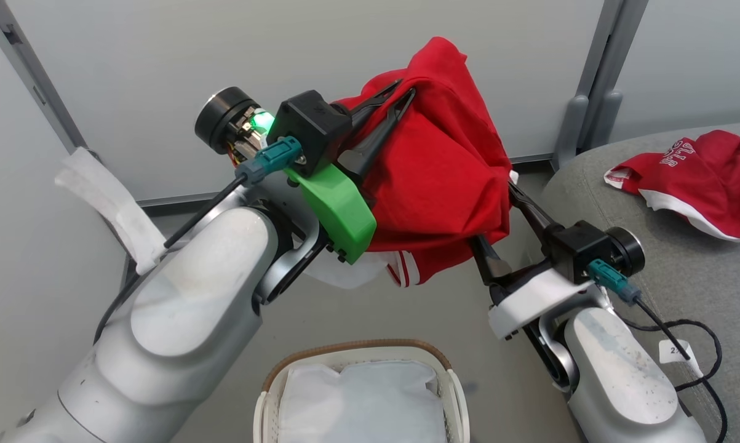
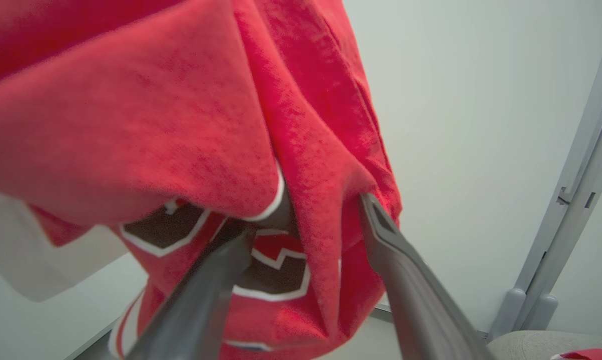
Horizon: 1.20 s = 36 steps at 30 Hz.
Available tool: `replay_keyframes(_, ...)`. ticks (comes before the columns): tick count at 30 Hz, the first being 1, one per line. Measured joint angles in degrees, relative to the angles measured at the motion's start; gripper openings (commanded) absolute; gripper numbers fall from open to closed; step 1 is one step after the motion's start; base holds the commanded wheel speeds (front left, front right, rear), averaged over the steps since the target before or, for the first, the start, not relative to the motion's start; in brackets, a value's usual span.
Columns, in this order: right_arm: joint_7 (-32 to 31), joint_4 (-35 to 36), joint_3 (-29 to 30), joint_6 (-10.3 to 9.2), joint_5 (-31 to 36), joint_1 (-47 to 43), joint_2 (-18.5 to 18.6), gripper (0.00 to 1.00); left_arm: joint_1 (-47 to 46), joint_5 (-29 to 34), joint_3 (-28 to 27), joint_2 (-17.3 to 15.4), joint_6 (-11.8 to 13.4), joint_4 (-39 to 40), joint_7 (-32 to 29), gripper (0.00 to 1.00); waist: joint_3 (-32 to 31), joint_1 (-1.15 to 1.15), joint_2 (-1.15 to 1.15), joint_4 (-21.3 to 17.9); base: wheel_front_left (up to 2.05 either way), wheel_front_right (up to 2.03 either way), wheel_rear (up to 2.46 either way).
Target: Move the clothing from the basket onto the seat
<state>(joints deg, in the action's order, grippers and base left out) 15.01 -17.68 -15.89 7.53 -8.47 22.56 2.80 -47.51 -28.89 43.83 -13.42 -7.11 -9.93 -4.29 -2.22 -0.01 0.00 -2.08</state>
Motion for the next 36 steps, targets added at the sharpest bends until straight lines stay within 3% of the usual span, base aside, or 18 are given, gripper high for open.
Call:
replay_keyframes(4, 0.00, -3.20, 0.10, 0.00, 0.57, 2.20, 0.01, 1.00, 0.56, -0.52, 0.75, 0.26, 0.00, 1.18, 0.02, 0.00, -0.01, 0.00, 0.00, 0.63, 0.00, 0.00, 0.00)
replay_keyframes(5, 0.00, -4.03, -0.01, 0.00, 0.57, 2.59, -0.02, 0.47, 0.98, -0.82, 0.86, 0.27, 0.00, 1.46, 0.09, 0.00, -0.04, 0.00, 0.00, 0.79, 0.00, 0.00, 0.00)
replay_keyframes(6, 0.00, -4.79, -0.13, 0.00, 0.57, 3.02, -0.01, 0.27, 1.42, -0.90, 1.00, 0.26, 0.00, 1.66, 0.20, 0.00, -0.08, 0.00, 0.00, 0.93, 0.00, 0.00, 0.00)
replay_keyframes(7, 0.00, -5.43, -0.32, 0.00, 0.57, 3.36, 0.01, 0.00, 1.80, -0.99, 1.03, 0.24, 0.00, 1.77, 0.33, 0.00, -0.11, 0.00, 0.00, 1.03, 0.00, 0.00, 0.00)
replay_keyframes(15, -0.01, -6.84, -0.15, 0.00, 0.63, 4.32, -0.01, 0.00, 7.73, -3.58, 0.10, -0.19, 2.18, 0.60, 2.47, 0.00, -0.40, 0.00, 0.00, 1.13, 0.00, 0.00, 0.00)
replay_keyframes(16, 0.00, -6.83, -0.03, 0.00, 0.80, 4.32, -0.01, 0.00, 8.84, -4.04, -0.20, -0.22, 2.50, 0.20, 3.04, 0.11, -0.40, 0.00, 0.00, 1.07, 0.00, 0.00, 0.00)
replay_keyframes(17, 0.00, -6.79, 0.09, 0.00, 0.94, 4.32, 0.00, 0.00, 9.95, -4.59, -0.47, -0.22, 2.87, -0.19, 3.75, 0.34, -0.40, 0.00, 0.00, 1.01, 0.00, 0.00, 0.00)
replay_keyframes(18, 0.00, -6.76, 0.26, 0.00, 1.03, 4.32, -0.01, 0.00, 10.80, -4.86, -0.64, -0.23, 3.11, -0.56, 4.46, 0.49, -0.40, 0.00, 0.00, 0.95, 0.00, 0.00, 0.00)
replay_keyframes(19, -0.01, -6.66, 0.56, 0.00, 1.20, 4.31, -0.01, 0.00, 11.78, -4.85, -0.69, -0.30, 3.34, -0.99, 5.65, 0.93, -0.40, 0.00, 0.00, 0.88, 0.00, 0.00, 0.00)
replay_keyframes(20, 0.00, -6.46, 0.97, 0.00, 1.48, 4.31, 0.00, 0.00, 12.73, -4.83, -0.68, -0.33, 3.50, -1.48, 6.80, 1.00, -0.37, 0.00, 0.00, 0.82, 0.00, 0.00, 0.00)
replay_keyframes(27, -0.01, -5.45, 3.52, 0.00, 3.10, 4.31, 0.00, 0.00, 19.63, -4.94, -0.71, 1.51, 4.94, -6.06, 15.51, 1.00, -0.10, 0.00, 0.00, 0.78, 0.00, 0.00, 0.00)
replay_keyframes(36, -0.01, -5.12, 5.92, 0.00, 4.99, 3.98, 0.02, 0.00, 25.49, -4.67, 0.67, 4.36, 4.77, -11.60, 18.59, 1.00, 0.39, 0.00, 0.00, 0.93, 0.00, 0.00, 0.00)
